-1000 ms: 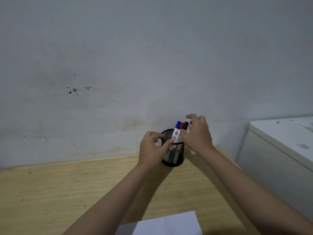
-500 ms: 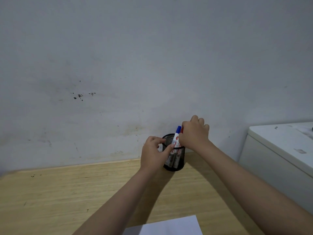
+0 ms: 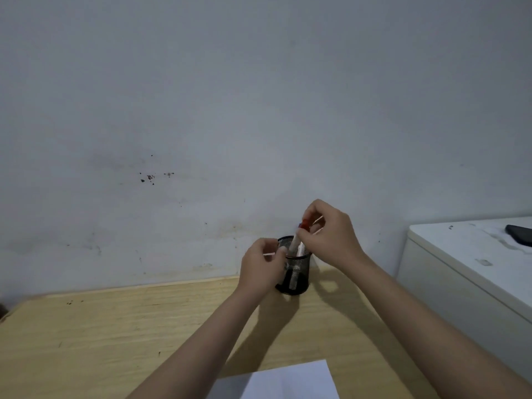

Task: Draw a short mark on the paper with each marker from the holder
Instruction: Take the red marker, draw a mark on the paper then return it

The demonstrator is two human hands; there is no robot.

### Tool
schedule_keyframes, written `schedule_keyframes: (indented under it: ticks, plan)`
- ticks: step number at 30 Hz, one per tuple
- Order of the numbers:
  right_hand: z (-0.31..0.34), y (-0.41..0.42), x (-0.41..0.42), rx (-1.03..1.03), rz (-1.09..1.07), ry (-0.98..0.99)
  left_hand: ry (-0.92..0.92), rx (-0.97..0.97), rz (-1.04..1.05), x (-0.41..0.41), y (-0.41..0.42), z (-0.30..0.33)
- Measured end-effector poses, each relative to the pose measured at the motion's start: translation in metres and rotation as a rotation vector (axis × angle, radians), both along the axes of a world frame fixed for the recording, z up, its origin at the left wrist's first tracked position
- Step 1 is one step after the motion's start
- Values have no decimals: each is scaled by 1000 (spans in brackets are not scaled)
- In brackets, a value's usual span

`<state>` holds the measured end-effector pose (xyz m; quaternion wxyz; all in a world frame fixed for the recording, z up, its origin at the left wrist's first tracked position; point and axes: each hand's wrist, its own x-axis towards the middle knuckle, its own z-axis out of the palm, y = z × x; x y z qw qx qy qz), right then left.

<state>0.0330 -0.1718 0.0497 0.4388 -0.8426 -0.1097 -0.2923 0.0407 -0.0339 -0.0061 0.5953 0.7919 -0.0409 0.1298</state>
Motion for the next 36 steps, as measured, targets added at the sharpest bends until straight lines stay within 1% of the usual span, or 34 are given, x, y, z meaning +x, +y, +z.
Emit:
schedule_keyframes:
  ticks: [3,4,7,9,11,12,14,16,18,20,22,26,29,32,34,36]
  plan:
    - [1,3,-40,90,56,-175,64,-355,-169,-33,5,21]
    - [-2,5,-54,93,79,-227,66,-424,-226,-45,7,27]
    - [-16,13,-92,46,139,-356,36,-512,-268,-76,14,41]
    - [-25,17,-112,2,199,-361,7,-524,-257,-95,20,48]
    - [-30,17,-127,4,266,-302,-30,-489,-238,-112,29,54]
    - [-31,19,-134,53,273,-262,-51,-453,-234,-119,34,56]
    - [-28,25,-145,270,229,-168,-90,-355,-234,-132,45,57]
    - [-19,35,-153,477,152,-78,-115,-216,-232,-145,55,57]
    - [-12,45,-157,551,144,42,-135,-94,-257,-158,62,58]
    - [-11,54,-160,598,180,149,-157,-31,-298,-170,67,58]
    - [-11,63,-163,654,191,171,-162,-16,-295,-177,73,57]
    - [-8,69,-170,766,154,97,-150,33,-172,-186,92,52]
    - [-9,70,-174,800,189,122,-164,28,-122,-190,99,49]
    - [-14,77,-180,744,326,201,-208,34,-124,-196,96,47]
    - [-16,81,-182,723,368,226,-254,88,-135,-198,92,45]
    - [-18,82,-181,718,363,230,-304,173,-135,-201,89,42]
